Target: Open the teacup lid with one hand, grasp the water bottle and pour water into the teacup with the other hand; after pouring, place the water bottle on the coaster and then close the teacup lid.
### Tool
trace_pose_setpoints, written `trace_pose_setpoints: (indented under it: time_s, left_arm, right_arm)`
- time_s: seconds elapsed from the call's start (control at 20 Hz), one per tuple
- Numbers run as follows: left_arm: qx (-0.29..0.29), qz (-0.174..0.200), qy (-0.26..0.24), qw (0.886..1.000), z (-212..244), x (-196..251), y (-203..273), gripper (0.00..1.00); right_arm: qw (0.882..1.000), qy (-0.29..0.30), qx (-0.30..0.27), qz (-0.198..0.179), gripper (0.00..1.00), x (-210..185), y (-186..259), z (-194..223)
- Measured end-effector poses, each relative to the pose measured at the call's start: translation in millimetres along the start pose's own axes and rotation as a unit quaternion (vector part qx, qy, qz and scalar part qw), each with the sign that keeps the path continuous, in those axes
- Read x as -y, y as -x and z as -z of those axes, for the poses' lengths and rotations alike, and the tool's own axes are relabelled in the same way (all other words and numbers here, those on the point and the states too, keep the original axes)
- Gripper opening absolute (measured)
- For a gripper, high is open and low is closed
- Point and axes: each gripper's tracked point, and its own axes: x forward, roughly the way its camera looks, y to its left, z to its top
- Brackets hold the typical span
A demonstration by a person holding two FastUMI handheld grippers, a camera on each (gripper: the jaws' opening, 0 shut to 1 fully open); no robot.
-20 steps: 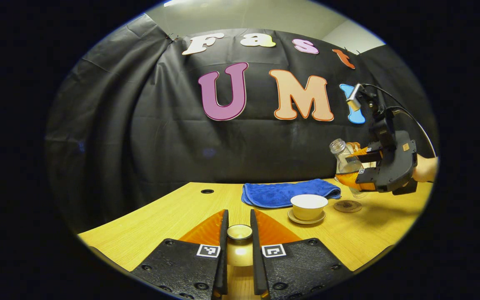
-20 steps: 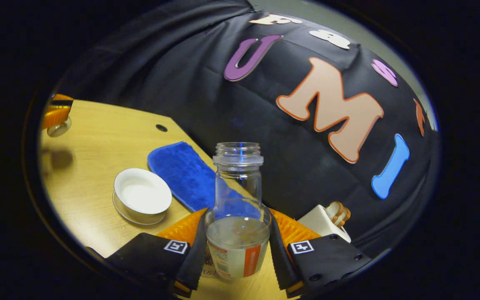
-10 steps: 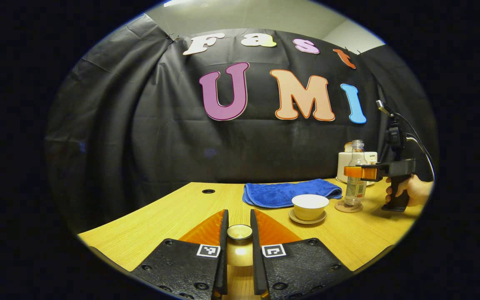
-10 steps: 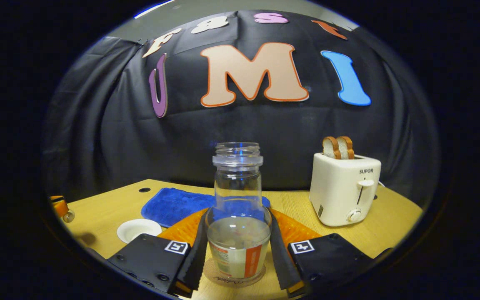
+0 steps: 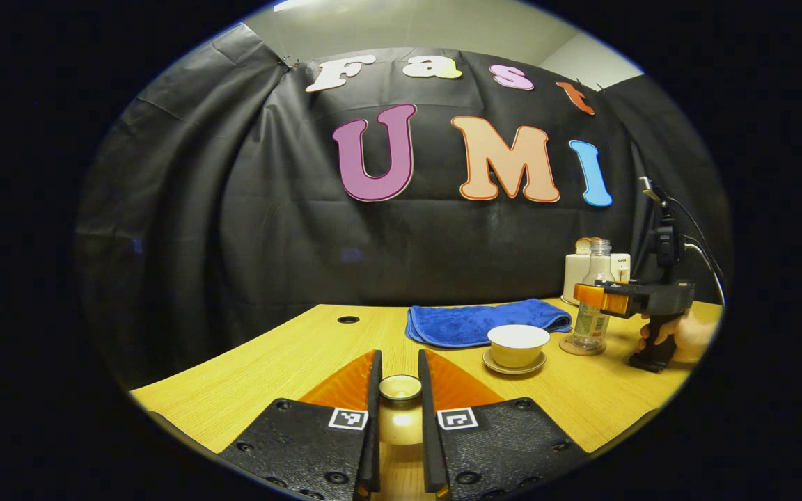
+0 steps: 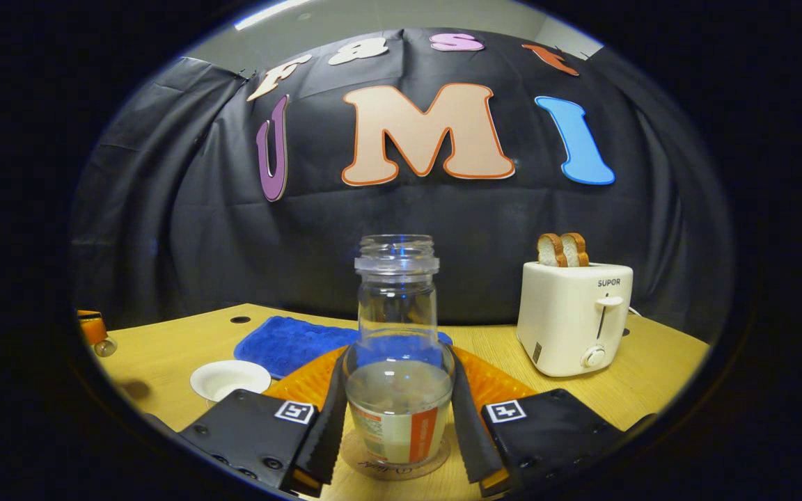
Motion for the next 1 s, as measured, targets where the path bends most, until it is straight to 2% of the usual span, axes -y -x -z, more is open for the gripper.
trace_pose_setpoints:
  time_s: [0.2, 0.5, 0.75, 0.8, 0.85, 1.0]
  left_arm:
    - [0.0, 0.0, 0.0, 1.0, 0.5, 0.4, 0.1, 0.23]
    - [-0.001, 0.0, 0.0, 1.0, 0.8, -0.1, -0.7, 0.23]
    - [-0.001, -0.003, 0.0, 1.0, 0.3, -1.5, -0.5, 0.22]
    - [-0.002, -0.004, 0.001, 1.0, 1.4, -1.1, -0.3, 0.22]
    - [-0.002, -0.004, 0.001, 1.0, 1.4, -0.2, 0.3, 0.22]
    - [-0.002, -0.004, 0.001, 1.0, 1.0, 0.6, 0.2, 0.22]
  right_arm:
    - [1.0, -0.011, 0.009, 0.0, 0.74, 2.0, -0.8, 2.4]
    - [1.0, 0.008, 0.009, 0.005, 0.76, 2.0, 2.5, -0.8]
    - [1.0, 0.005, 0.008, -0.008, 0.86, -0.6, 2.6, 2.3]
    - [1.0, 0.005, 0.007, -0.008, 1.0, 0.3, 3.8, 0.8]
    - [1.0, 0.006, 0.008, -0.008, 0.96, -0.3, 5.9, -0.1]
    - [1.0, 0.006, 0.008, -0.007, 0.96, 0.8, 8.6, 0.0]
